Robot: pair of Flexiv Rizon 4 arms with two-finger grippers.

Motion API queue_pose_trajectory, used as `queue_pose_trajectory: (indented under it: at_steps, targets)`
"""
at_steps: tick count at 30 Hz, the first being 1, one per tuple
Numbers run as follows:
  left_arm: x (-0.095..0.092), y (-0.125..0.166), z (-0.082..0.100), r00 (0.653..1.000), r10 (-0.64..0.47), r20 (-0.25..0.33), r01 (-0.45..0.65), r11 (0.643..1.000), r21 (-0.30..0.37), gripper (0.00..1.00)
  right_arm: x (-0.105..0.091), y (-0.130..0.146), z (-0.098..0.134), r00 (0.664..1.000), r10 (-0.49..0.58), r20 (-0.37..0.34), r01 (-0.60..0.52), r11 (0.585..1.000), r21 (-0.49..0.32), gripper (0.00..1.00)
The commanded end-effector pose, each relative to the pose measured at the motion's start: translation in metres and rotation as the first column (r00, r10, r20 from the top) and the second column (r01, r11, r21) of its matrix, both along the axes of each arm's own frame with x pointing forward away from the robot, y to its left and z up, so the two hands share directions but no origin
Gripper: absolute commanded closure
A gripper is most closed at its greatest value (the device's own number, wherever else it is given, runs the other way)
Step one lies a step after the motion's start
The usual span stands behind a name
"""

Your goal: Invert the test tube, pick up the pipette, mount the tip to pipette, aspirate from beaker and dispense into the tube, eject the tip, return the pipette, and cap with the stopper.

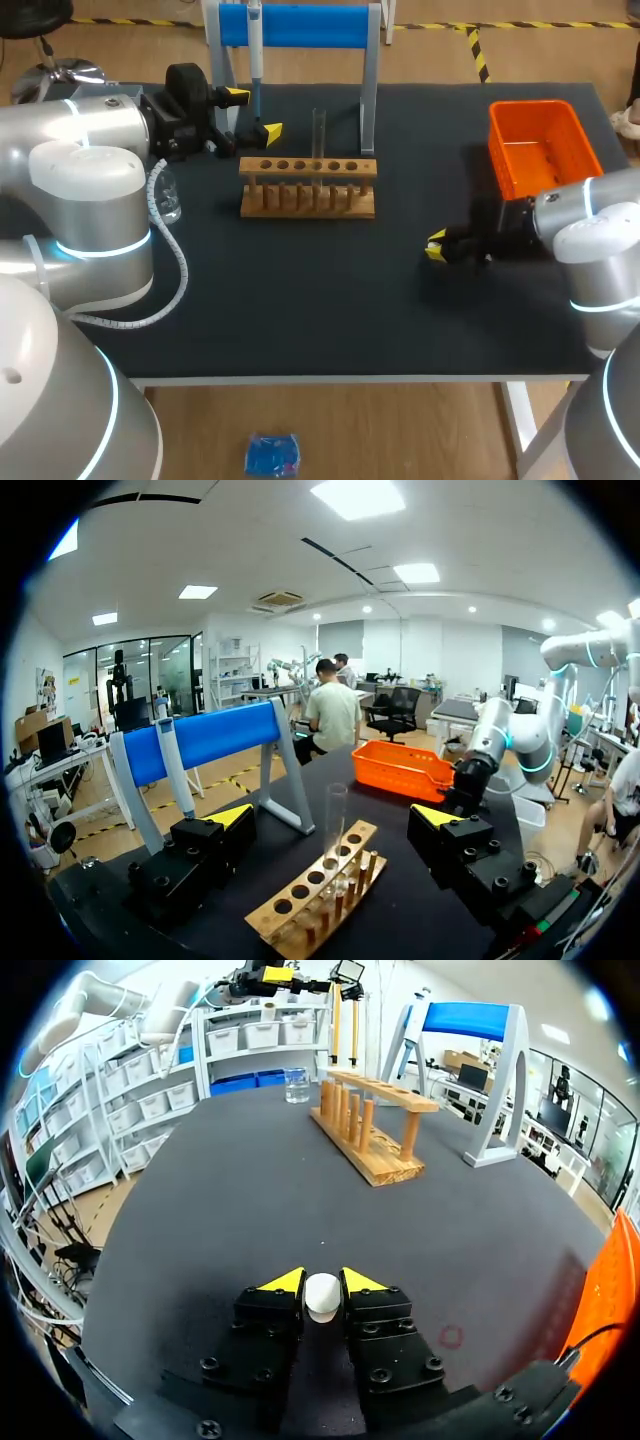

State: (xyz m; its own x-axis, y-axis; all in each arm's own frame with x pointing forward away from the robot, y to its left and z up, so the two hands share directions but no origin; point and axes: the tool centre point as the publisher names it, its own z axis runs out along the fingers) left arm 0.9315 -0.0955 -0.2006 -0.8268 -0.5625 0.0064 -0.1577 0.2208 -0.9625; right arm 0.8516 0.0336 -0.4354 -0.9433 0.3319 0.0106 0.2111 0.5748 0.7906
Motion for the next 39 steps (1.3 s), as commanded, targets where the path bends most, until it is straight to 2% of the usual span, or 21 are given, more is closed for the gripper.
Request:
queue_pose_trajectory:
  at_steps: [1,11,15,31,39]
  targets:
    - [0.000,-0.001,0.000,1.000,0.003,0.000,-0.003,1.000,-0.001,0.00,0.000,0.000,-0.001,1.000,0.000,0.000,0.000,1.000,0.001,1.00]
    - [0.000,-0.001,0.000,1.000,0.003,0.000,-0.003,1.000,-0.001,0.00,0.000,-0.001,0.005,1.000,-0.003,0.004,0.003,1.000,0.009,1.00]
    - [0.000,-0.001,0.000,1.000,0.003,0.000,-0.003,1.000,-0.001,0.00,0.000,-0.002,0.016,1.000,0.000,0.007,0.000,1.000,0.018,1.00]
    - [0.000,-0.001,0.000,1.000,0.003,0.000,-0.003,1.000,-0.001,0.00,-0.001,-0.007,0.112,0.998,0.026,0.060,-0.028,0.999,0.040,1.00]
    - [0.000,-0.001,0.000,1.000,0.003,0.000,-0.003,1.000,-0.001,0.00,0.009,0.011,0.167,0.993,0.066,0.099,-0.068,0.998,0.018,1.00]
